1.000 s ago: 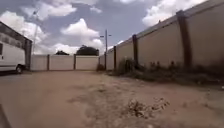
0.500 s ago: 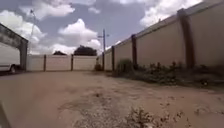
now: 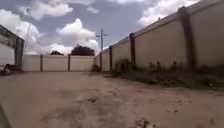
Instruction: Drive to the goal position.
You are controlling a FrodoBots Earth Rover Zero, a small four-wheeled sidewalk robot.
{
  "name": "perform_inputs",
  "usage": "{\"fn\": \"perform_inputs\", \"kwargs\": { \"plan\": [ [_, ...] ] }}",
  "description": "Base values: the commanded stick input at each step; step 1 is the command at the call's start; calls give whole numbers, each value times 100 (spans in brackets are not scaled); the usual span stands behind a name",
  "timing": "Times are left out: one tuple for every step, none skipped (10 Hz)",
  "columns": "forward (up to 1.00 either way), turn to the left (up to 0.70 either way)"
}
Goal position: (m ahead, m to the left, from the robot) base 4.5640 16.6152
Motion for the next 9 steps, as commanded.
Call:
{"fn": "perform_inputs", "kwargs": {
  "plan": [
    [60, -10],
    [60, -10],
    [60, -10],
    [60, -10],
    [60, -10],
    [60, -10],
    [60, -10],
    [60, -10],
    [60, -9]
  ]
}}
